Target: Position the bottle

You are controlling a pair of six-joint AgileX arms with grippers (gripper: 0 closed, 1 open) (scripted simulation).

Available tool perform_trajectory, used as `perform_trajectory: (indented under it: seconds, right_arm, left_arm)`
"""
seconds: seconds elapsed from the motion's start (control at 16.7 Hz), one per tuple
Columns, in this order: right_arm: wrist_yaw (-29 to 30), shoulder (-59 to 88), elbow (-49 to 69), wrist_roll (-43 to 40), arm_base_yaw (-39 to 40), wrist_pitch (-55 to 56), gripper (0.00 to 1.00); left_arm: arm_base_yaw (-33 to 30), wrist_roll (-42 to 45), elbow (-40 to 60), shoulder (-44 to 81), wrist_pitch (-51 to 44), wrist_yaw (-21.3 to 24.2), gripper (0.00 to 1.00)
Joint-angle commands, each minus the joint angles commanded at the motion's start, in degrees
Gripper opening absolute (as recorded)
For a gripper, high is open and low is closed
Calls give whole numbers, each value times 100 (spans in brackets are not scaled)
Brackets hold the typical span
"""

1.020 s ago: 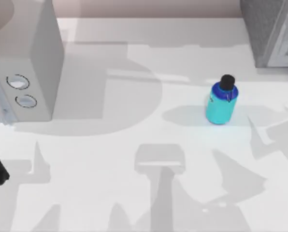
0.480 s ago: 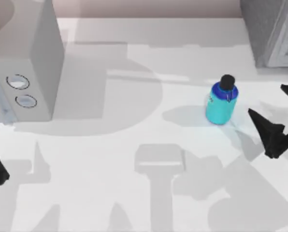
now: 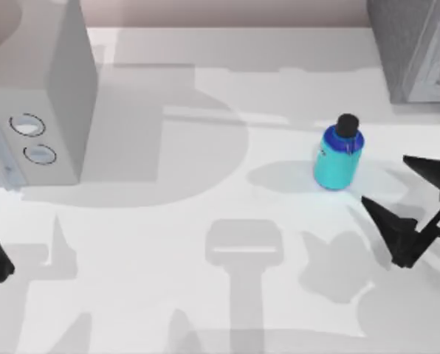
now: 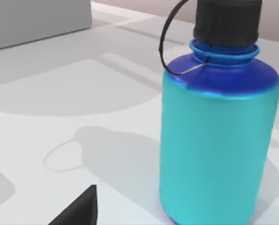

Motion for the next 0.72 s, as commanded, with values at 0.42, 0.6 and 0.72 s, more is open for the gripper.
perform_trajectory:
  seconds: [0.42,0.6,0.72]
  right_arm:
    - [70,11,72,11,72,-68,100]
    - [395,157,569,63,396,-376,100]
    - [687,291,1025,107,689,-667,100]
  left_arm:
    - [0,0,0,0,0,0,100]
    - [0,0,0,0,0,0,100]
    - [0,0,0,0,0,0,100]
